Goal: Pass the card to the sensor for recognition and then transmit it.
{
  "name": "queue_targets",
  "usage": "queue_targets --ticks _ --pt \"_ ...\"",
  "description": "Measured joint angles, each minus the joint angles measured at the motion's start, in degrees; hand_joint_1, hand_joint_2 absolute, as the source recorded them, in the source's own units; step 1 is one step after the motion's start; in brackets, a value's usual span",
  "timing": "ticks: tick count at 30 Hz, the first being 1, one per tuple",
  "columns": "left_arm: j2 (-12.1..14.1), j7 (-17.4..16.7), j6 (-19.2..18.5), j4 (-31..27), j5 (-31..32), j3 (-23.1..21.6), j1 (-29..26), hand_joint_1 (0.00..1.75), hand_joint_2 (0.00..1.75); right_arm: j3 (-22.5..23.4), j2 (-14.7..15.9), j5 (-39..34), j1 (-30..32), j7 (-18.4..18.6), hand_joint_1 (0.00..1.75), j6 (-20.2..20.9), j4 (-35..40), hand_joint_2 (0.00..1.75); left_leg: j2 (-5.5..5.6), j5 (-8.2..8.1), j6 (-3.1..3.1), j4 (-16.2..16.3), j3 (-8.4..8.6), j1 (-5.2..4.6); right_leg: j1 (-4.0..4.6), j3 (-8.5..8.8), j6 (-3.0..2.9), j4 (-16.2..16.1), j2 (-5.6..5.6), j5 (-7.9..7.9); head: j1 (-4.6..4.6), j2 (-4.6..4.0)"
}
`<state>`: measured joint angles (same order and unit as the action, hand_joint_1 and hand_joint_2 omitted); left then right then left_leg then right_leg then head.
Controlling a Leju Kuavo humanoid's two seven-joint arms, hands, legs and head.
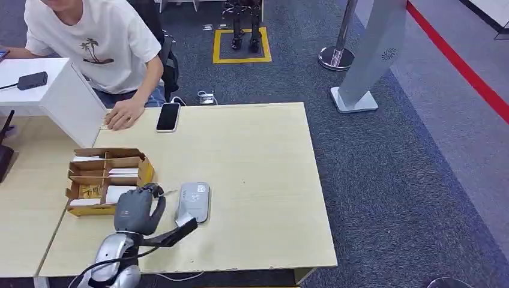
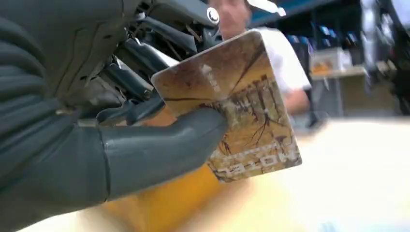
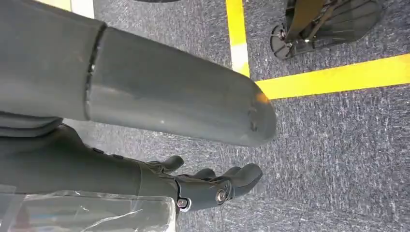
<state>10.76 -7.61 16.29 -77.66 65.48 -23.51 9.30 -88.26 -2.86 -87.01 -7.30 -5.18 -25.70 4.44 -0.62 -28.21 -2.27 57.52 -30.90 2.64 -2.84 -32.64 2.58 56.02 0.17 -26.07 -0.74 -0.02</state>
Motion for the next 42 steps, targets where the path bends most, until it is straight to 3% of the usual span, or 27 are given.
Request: queue_targets --ticks 9,20,26,30,36,42 --pt "7.62 0.66 1.92 -7.71 -2.18 11.31 4.30 1.75 1.75 -0.74 0.00 0.04 0.05 0.61 0.00 0.50 0.02 0.00 -0.02 0.00 0.00 0.00 0.01 0.01 0.01 -0.02 0.00 0.02 0.02 0.00 0.00 -0.02" --pt "13.22 1.03 1.03 -5.83 -2.40 17.57 9.82 1.75 1.75 -0.92 0.00 0.50 -0.05 1.16 0.00 0.68 0.17 0.00 -0.02 0.02 -0.02 0.00 0.01 0.01 0.01 -0.02 -0.01 0.02 0.02 0.00 0.00 -0.02" --pt "14.42 1.07 0.11 -3.47 -1.94 18.14 11.52 1.75 1.75 -0.92 0.00 1.38 -0.15 1.42 0.00 0.79 0.20 0.00 -0.01 0.02 -0.02 0.00 0.00 0.00 0.01 -0.05 -0.01 0.02 0.02 0.00 -0.02 -0.02" --pt "14.66 3.52 -1.12 3.55 -1.62 18.05 16.86 1.75 1.75 -0.92 0.00 3.15 -0.41 1.86 0.00 1.18 0.24 0.00 0.03 0.07 -0.09 0.01 0.01 0.01 0.01 -0.09 -0.03 0.02 -0.02 0.02 -0.02 -0.02" --pt "12.39 4.77 -1.36 12.49 -1.53 15.91 23.25 1.75 1.75 -0.92 0.02 3.85 -0.88 1.99 0.00 1.55 0.55 0.00 -0.02 0.12 -0.09 0.01 -0.02 0.00 0.01 -0.08 -0.13 0.02 0.03 0.14 0.00 -0.02" --pt "11.36 4.63 -1.38 15.33 -1.66 14.79 24.87 1.75 1.75 -0.94 0.07 3.93 -0.97 1.99 0.00 1.55 0.66 0.00 -0.21 0.11 -0.09 0.00 -0.04 0.01 0.02 -0.25 -0.15 0.02 0.22 0.15 -0.02 -0.02"
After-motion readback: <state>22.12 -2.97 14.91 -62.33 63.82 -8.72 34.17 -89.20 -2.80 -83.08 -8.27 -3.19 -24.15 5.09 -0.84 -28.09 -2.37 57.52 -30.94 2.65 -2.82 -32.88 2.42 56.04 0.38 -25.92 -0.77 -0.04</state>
